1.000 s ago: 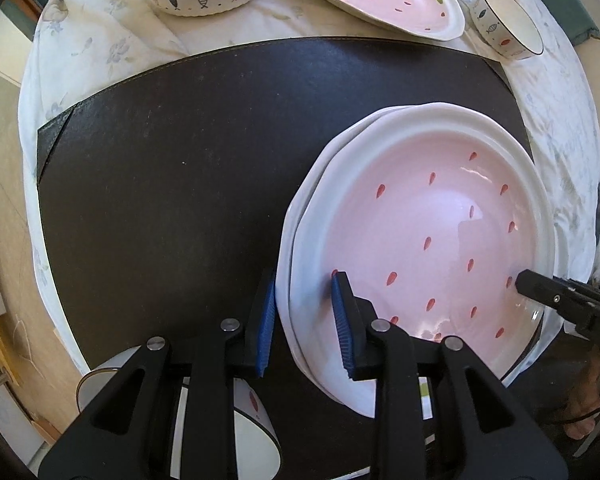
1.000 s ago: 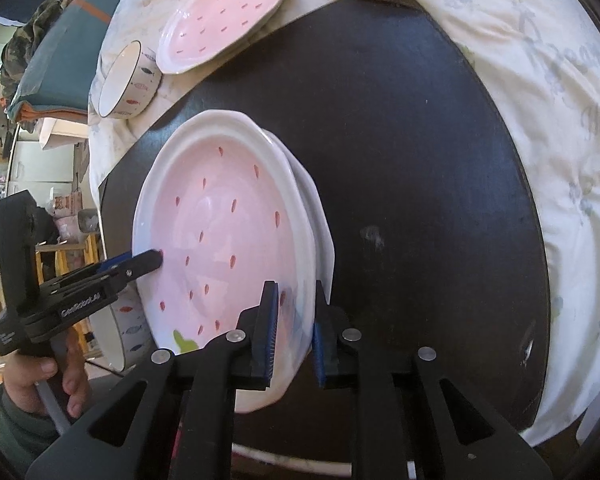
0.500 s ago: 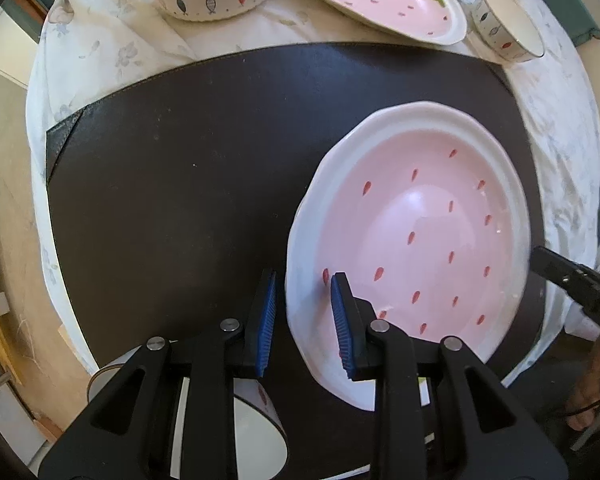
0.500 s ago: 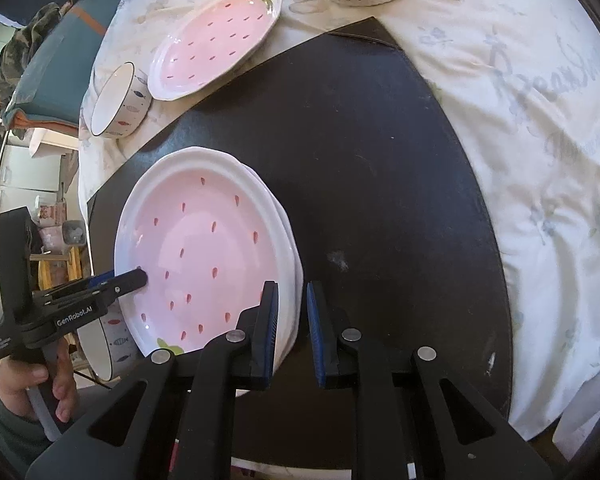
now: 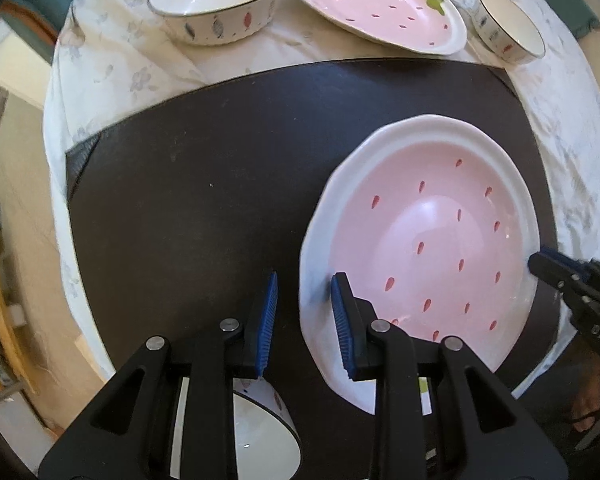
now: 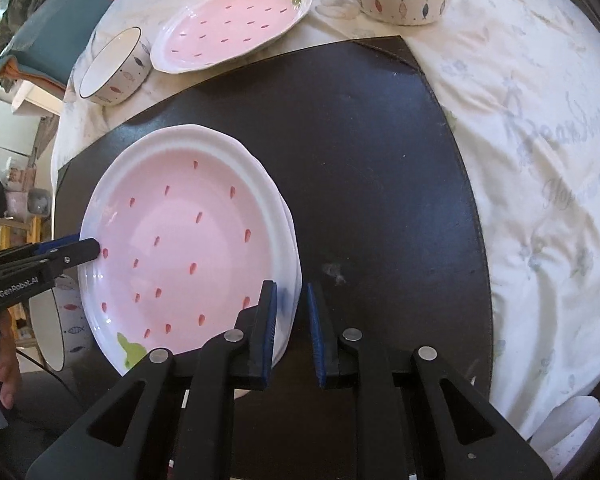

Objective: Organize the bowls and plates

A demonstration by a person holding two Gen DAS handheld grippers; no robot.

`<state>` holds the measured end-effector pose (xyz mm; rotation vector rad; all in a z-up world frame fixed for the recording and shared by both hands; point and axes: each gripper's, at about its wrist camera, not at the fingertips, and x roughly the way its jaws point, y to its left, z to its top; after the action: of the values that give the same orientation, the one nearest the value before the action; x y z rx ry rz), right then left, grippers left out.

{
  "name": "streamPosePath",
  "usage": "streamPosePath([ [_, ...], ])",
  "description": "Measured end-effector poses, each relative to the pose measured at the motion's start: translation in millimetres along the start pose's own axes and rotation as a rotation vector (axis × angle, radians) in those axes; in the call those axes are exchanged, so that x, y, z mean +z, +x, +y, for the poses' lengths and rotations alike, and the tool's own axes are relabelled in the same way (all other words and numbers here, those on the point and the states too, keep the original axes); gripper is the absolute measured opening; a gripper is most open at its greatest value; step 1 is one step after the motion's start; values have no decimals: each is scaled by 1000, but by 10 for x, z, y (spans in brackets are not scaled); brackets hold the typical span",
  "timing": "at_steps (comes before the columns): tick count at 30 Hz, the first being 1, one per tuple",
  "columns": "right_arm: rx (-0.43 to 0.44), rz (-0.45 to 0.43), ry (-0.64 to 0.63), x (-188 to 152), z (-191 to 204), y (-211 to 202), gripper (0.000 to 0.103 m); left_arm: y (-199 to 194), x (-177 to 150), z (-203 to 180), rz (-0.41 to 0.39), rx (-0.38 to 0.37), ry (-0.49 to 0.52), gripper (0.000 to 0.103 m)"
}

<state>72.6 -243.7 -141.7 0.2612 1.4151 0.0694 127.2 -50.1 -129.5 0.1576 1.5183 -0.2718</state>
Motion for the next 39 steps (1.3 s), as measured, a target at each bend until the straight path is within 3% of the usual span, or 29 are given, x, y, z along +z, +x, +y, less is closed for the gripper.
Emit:
streamPosePath([
  [5, 26, -47, -22, -3, 58, -132, 19, -146, -79, -111, -52, 31, 26, 27],
  [8, 41, -76, -35, -27, 113, -247, 19, -183, -144, -184, -50, 34, 60, 35],
  [13, 47, -102, -94, -68, 268, -322, 19, -328, -268, -267, -123, 95, 62, 55],
  [16, 50, -107, -94, -88, 301, -335, 22, -425, -282, -210, -167, 135, 37, 61],
  [18, 71, -117, -87, -84, 305, -350, 45, -484, -271, -63, -190, 145, 1, 63],
  [19, 91, -127, -84, -94, 301, -377, 68, -484, -257, -29, -202, 148, -14, 63],
  [20, 100, -146, -80, -103, 305, -412, 77, -524, -274, -13, -224, 152, -31, 63],
  [27, 143, -257, -7, -197, 235, -551, 82, -828, -396, 46, -422, 206, -71, 63],
  [32, 87, -244, 32, -274, 166, -462, 82, -827, -455, 106, -413, 183, -129, 63],
  [36, 64, -302, -31, -292, 246, -555, 82, -821, -485, 126, -392, 135, -153, 63],
  [39, 41, -344, -60, -328, 280, -646, 82, -851, -499, 83, -379, 56, -152, 63],
])
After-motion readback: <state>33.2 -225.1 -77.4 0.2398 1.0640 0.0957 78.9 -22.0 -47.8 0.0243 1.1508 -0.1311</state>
